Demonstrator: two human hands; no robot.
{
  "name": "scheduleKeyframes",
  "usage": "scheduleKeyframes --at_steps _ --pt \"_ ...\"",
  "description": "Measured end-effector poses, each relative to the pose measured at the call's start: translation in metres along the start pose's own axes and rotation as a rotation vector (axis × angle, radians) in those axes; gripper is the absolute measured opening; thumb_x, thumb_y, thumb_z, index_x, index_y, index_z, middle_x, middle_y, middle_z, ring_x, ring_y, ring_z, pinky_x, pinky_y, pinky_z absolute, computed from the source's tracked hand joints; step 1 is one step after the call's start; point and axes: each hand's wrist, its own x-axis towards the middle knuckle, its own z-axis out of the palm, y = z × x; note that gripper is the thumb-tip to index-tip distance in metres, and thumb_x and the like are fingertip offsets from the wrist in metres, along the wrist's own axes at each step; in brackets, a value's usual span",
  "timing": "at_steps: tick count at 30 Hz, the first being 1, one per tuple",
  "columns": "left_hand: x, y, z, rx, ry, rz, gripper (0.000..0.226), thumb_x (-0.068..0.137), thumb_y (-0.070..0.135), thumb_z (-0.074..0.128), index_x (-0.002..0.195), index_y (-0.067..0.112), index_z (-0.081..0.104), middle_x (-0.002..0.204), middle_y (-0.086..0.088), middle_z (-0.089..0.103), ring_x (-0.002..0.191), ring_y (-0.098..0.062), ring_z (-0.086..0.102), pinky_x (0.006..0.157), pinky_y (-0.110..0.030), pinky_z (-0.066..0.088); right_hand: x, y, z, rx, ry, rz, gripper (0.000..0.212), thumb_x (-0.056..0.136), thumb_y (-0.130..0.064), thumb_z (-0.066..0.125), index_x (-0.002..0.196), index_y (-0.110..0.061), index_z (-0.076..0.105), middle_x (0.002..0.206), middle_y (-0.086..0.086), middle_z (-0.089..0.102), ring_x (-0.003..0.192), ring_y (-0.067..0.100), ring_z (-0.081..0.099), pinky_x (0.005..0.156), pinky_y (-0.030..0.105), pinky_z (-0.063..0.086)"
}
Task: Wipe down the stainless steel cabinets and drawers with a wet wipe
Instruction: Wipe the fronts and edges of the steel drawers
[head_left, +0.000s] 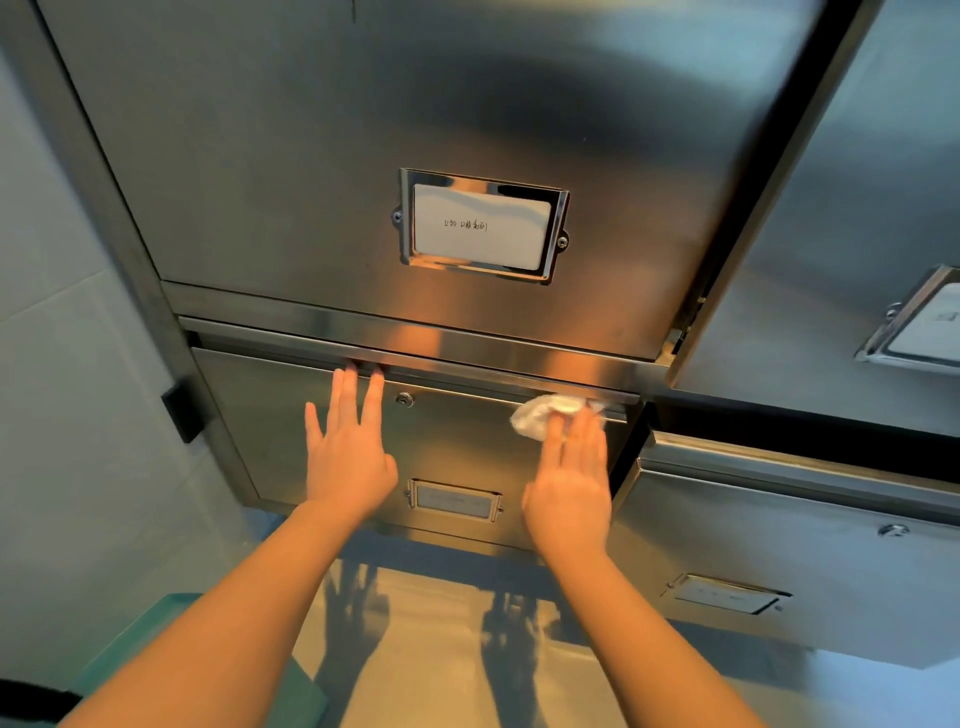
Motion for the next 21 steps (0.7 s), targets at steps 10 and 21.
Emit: scheduleKeyframes --at_steps 10,21 --pt "-0.002 -0.003 -0.006 0.023 -0.033 0.004 0.098 0.086 0.017 0.055 0.154 0.025 -0.015 0.163 -0.005 -0.019 0.148 -0.021 -0.024 0.12 -0.054 -0.001 0.043 -0.068 0.001 -0.118 -0.113 -0.434 0.077 0.093 -0.014 0.051 0.154 -0.006 0.005 0.16 0.011 0.014 0.148 0.03 0.01 0.118 0.041 -0.009" --pt "-0.001 -0.025 0.006 -0.411 -0.086 -0.325 0.115 0.086 0.039 0.065 0.149 0.006 -0.026 0.156 -0.017 -0.034 0.15 -0.032 -0.013 0.12 -0.056 0.002 0.046 -0.028 -0.012 -0.298 -0.253 -0.461 0.081 0.096 -0.015 0.049 0.154 -0.011 -0.007 0.163 0.01 0.0 0.15 0.027 -0.001 0.112 0.04 -0.012"
